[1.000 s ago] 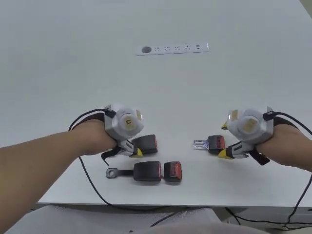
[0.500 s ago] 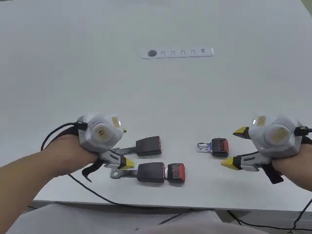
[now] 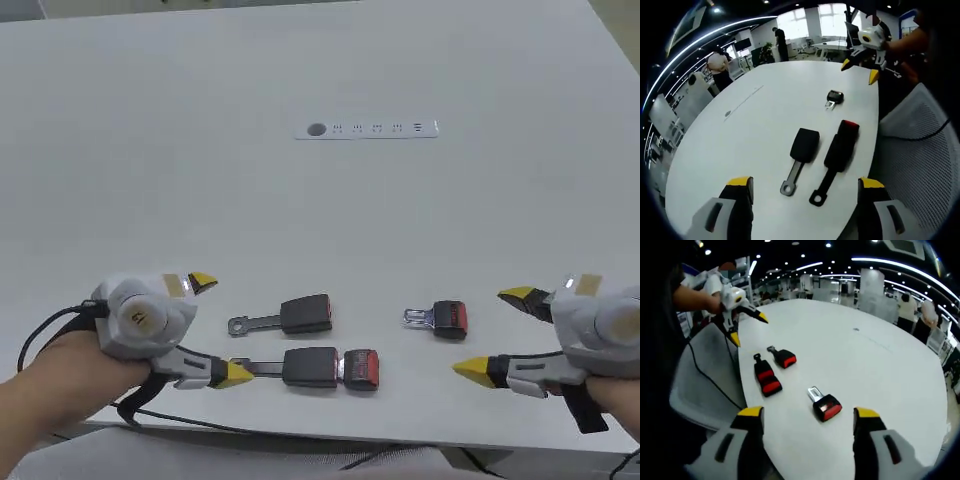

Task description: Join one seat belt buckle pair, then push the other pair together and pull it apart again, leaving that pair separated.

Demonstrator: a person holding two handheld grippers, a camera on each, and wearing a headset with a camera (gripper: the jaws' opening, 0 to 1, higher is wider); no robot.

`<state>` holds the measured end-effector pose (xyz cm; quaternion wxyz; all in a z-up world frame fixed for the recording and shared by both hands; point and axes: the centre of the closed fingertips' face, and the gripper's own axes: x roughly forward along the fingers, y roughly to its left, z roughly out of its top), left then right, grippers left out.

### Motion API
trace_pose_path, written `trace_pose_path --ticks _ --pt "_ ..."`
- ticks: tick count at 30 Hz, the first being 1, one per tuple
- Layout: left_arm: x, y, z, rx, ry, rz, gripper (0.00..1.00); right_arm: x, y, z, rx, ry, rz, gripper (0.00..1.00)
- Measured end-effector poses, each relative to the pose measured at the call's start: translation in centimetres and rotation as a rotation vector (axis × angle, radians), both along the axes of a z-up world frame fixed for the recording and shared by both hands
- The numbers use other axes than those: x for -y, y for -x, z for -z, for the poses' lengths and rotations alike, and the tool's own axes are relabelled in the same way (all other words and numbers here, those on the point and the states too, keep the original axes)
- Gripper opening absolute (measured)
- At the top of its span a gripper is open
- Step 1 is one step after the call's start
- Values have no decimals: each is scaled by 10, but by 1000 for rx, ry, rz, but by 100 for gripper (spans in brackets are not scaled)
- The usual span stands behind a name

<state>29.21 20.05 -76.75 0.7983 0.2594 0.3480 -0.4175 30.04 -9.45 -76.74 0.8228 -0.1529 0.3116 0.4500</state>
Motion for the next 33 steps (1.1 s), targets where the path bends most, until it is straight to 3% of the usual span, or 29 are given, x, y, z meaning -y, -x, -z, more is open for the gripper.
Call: trace_pose_path --ticks 1,6,8,14,18,24,33 --pt "-2 2 0 -3 4 -7 89 1 2 -1 -16 -18 17 76" --pt "-12 10 -6 -10 31 -84 95 4 7 -5 -1 -33 17 85" --pt "-15 12 -9 -4 38 -99 98 5 7 -7 30 -23 2 86" --pt "-31 16 -9 3 37 -141 100 6 18 -11 41 0 -17 90" --pt "-34 19 -10 7 29 -150 100 8 17 -17 88 -14 2 100" --pt "-36 20 -12 20 22 -151 100 13 21 -13 85 9 -3 100" --pt "-42 21 -11 23 29 -168 100 13 24 -15 77 -3 27 100"
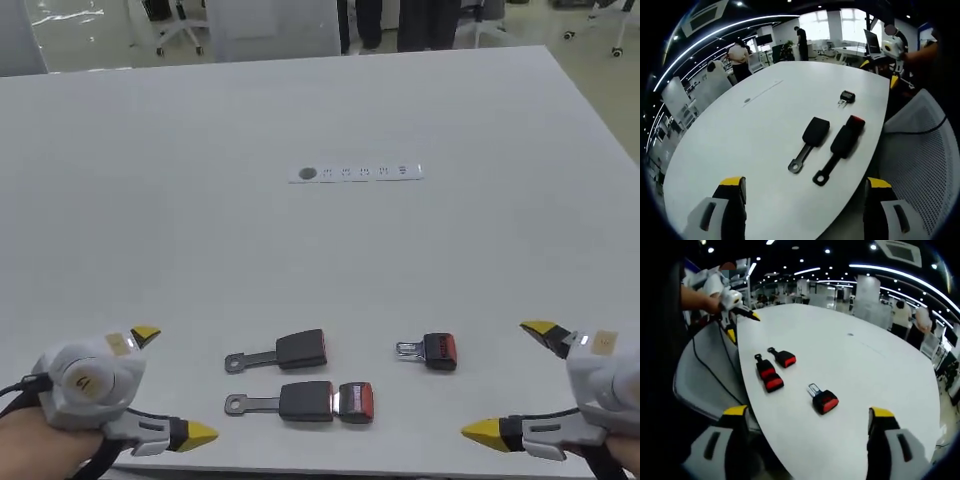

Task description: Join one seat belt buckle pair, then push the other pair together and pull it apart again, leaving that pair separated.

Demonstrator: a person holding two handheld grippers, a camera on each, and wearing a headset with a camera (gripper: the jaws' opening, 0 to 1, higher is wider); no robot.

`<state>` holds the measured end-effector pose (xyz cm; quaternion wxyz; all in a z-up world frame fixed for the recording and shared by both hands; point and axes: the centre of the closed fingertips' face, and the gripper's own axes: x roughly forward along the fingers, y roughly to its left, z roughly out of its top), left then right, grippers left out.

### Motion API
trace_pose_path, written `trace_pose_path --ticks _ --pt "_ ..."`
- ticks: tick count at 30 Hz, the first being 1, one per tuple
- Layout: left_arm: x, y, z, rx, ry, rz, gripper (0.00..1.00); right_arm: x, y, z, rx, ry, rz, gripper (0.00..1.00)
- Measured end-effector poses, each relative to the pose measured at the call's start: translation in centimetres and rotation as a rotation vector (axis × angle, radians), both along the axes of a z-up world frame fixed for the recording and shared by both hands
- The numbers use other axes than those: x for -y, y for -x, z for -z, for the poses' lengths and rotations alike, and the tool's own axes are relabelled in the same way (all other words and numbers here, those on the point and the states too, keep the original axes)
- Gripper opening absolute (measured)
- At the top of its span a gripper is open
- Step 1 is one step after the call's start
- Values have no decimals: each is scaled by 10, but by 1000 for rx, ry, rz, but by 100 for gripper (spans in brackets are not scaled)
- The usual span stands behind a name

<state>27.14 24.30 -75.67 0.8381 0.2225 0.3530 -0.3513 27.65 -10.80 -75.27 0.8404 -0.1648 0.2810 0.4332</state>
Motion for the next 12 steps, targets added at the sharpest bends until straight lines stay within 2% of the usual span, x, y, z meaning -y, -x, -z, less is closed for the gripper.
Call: trace_pose_path --ticks 7,12 --pt "2 4 -2 5 0 9 100 -2 1 0 -10 -14 18 100" --pt "-1 3 1 4 -2 1 100 -3 3 0 -13 -18 19 100"
